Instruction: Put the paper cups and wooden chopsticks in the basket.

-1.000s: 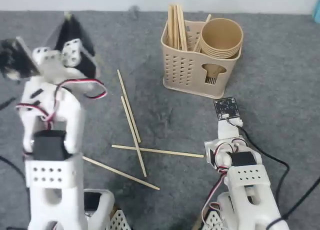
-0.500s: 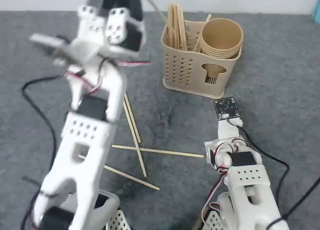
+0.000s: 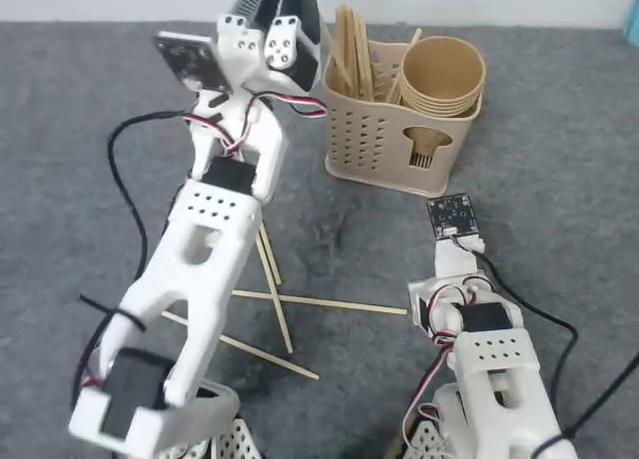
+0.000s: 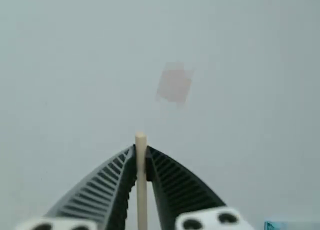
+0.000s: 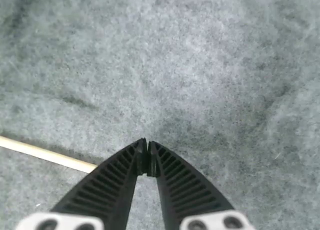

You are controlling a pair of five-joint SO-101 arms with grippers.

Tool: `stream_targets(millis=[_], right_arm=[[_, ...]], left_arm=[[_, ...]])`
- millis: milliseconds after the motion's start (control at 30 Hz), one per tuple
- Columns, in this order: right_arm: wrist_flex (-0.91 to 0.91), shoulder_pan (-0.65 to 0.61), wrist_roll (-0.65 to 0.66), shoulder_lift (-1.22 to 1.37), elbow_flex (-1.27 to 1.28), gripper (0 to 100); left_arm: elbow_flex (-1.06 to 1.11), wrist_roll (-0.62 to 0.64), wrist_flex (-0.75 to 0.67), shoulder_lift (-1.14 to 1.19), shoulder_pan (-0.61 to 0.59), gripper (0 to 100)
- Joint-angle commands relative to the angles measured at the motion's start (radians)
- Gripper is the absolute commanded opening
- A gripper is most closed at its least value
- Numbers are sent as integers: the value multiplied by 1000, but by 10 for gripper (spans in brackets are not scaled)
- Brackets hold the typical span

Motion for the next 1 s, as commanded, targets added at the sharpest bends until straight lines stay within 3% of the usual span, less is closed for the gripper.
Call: stream_targets(millis=[0,267,500,633,767,967], right_arm=[[-12,13,12,-30,-9,8],[-15,13,12,-30,-9,8],[-13,13,12,-30,-9,8],[-13,13,12,-30,-9,8],[-15,13,12,-30,-9,8],[-15,13,12,-30,-9,8]], left_arm=[[-38,9,-34,18,9,13],[76,-48,-40,48,46,13],[28,-69,-38,135,64,17],[10,-51,-31,133,60,118],[10,-29,129,54,61,224],[21,-28,358,-169,57,231]])
